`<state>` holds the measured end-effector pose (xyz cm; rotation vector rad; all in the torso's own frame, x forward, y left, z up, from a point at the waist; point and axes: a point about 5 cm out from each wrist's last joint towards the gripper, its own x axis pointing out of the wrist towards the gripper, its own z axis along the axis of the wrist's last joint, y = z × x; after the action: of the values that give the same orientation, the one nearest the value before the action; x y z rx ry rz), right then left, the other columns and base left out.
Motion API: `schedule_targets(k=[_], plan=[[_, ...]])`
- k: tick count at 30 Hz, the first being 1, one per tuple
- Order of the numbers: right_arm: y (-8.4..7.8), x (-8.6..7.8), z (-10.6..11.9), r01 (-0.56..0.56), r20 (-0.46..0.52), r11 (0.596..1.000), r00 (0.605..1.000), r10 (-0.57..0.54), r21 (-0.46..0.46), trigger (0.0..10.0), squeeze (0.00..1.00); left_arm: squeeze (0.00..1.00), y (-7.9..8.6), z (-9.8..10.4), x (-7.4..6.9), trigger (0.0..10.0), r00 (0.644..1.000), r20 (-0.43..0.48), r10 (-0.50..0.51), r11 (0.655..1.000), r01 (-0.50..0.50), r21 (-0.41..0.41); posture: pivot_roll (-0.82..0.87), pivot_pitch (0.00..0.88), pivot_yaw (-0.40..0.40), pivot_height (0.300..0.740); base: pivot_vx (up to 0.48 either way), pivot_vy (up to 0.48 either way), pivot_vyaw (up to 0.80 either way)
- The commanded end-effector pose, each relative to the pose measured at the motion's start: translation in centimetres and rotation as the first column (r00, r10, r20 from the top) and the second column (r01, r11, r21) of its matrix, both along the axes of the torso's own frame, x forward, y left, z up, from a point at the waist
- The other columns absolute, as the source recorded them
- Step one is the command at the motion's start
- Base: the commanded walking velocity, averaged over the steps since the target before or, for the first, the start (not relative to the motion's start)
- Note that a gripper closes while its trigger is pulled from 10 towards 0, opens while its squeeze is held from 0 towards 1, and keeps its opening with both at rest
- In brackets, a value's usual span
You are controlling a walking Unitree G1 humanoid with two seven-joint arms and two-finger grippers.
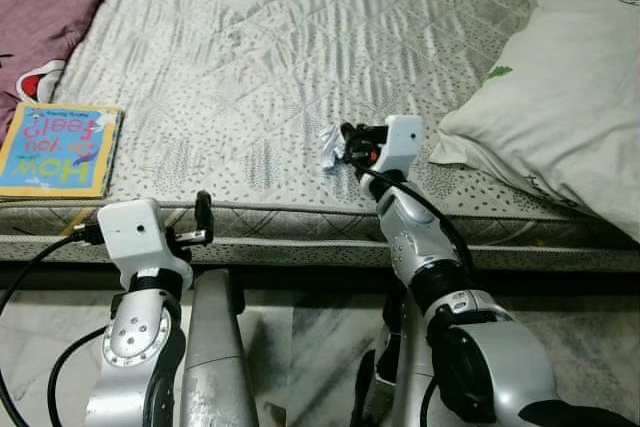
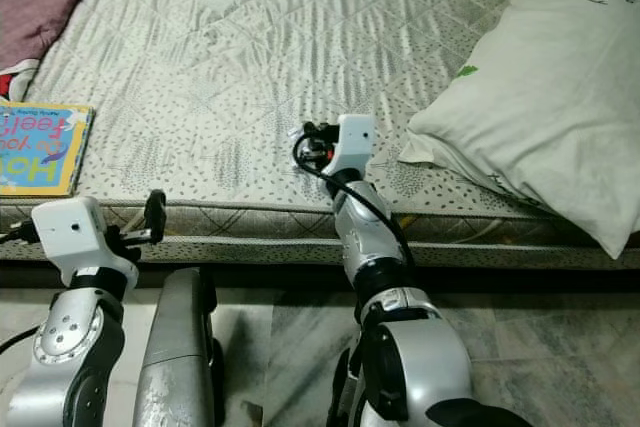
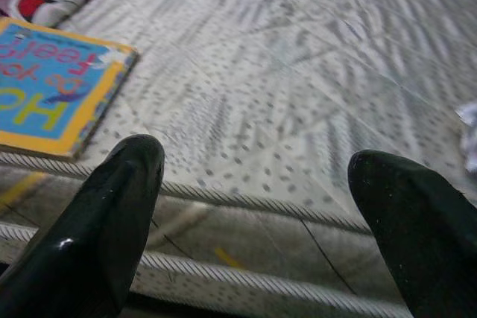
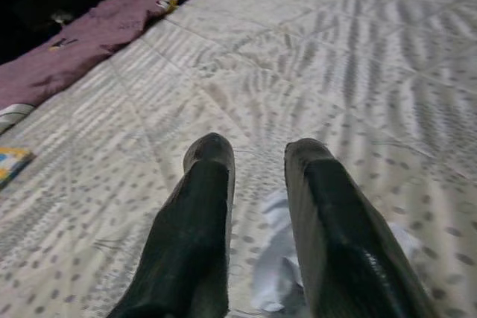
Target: Clean up the room
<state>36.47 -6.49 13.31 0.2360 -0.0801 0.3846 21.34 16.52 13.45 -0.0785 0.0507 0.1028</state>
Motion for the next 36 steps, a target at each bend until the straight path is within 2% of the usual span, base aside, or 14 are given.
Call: schedule_targets(k=[1,4,10,16,20,23,27,36], plan=[[0.5,-0.2,-0.1,-0.01,0.006,1.0,1.0,0.01,0.0,10.0,1.0,0.0,-0.4,0.4,-0.4,10.0,0.999,0.015,-0.028,1.0,0.028,0.003,0.15,0.177,-0.012,0.551,0.0,0.0,0.0],[1.9,0.0,0.6,-0.03,0.017,1.0,0.999,0.031,-0.008,10.0,1.0,0.0,-0.8,0.3,-1.2,10.0,0.999,-0.004,-0.044,0.999,0.044,0.012,0.17,0.214,-0.007,0.551,0.0,0.0,0.0],[2.8,0.2,1.2,-0.061,0.042,0.997,0.997,0.063,-0.046,10.0,1.0,0.0,-0.7,0.4,-2.3,10.0,0.999,-0.02,-0.047,0.999,0.048,0.016,0.19,0.251,-0.009,0.551,0.0,0.0,0.0],[3.3,0.9,2.2,-0.05,0.07,0.987,0.996,0.061,-0.149,10.0,1.0,0.0,-1.4,0.6,-3.9,10.0,0.997,-0.039,-0.074,0.997,0.075,0.032,0.19,0.3,-0.016,0.551,0.0,0.0,0.0],[3.5,1.1,2.5,-0.048,0.069,0.979,0.996,0.062,-0.197,10.0,1.0,0.0,-1.8,0.7,-4.3,10.0,0.995,-0.043,-0.093,0.995,0.094,0.021,0.19,0.314,-0.019,0.551,0.0,0.0,0.0],[4.0,1.3,2.4,-0.036,0.046,0.949,0.998,0.053,-0.314,10.0,1.0,0.0,-2.3,0.6,-4.6,10.0,0.993,-0.063,-0.1,0.995,0.101,0.012,0.18,0.327,-0.021,0.551,0.0,0.0,0.0],[4.2,1.4,2.1,-0.014,0.021,0.925,0.999,0.024,-0.379,10.0,1.0,0.0,-2.7,0.5,-4.7,10.0,0.992,-0.076,-0.097,0.995,0.097,-0.006,0.18,0.339,-0.023,0.551,0.0,0.0,0.0],[5.1,1.4,1.9,0.008,0.003,0.891,1.0,-0.007,-0.455,10.0,1.0,0.0,-3.1,0.6,-5.4,10.0,0.991,-0.089,-0.105,0.994,0.104,-0.016,0.19,0.354,-0.034,0.551,0.0,0.0,0.0]])
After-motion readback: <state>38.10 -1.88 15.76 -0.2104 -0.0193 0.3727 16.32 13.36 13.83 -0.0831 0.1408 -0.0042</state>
